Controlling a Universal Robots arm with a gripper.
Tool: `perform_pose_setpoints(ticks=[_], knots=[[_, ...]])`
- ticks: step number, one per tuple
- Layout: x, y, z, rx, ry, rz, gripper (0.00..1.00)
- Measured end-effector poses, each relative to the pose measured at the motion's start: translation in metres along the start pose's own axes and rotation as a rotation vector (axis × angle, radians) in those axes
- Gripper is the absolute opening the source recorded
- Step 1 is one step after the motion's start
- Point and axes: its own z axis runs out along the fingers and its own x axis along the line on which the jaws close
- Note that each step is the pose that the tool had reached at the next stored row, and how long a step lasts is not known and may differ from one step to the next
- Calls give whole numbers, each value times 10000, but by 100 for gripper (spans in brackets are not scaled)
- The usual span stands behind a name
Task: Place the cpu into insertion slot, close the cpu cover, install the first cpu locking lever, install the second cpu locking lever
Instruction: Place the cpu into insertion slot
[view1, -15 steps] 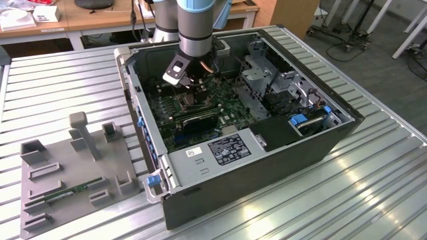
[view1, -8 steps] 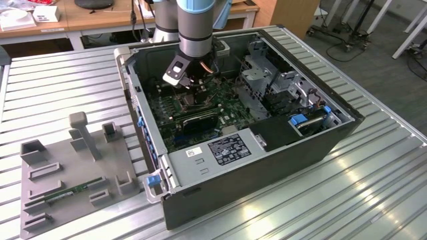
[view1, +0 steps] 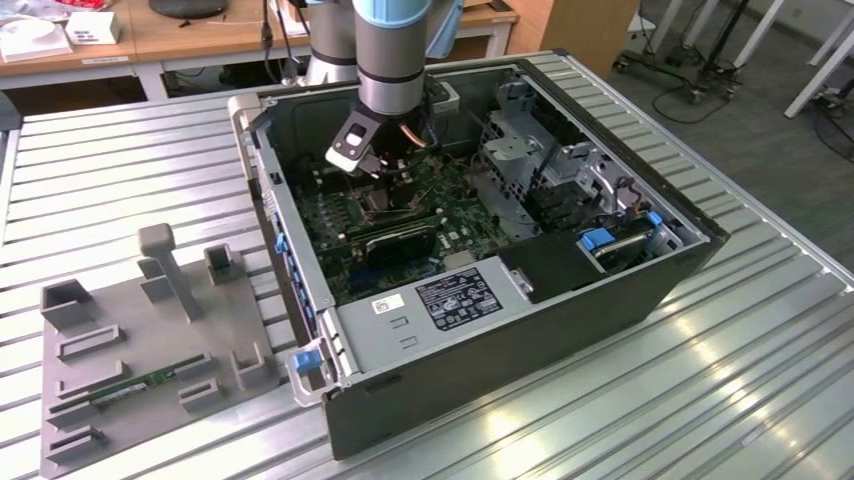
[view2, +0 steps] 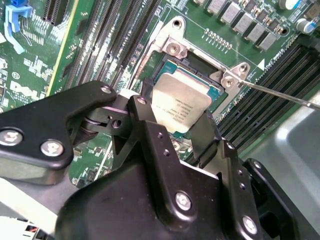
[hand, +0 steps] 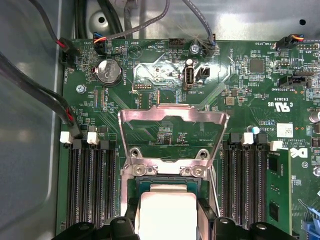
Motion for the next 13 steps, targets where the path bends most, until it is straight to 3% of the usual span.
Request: perform_pose_setpoints(ticks=[13], knots=[[0, 9, 3, -1, 2, -1, 54]])
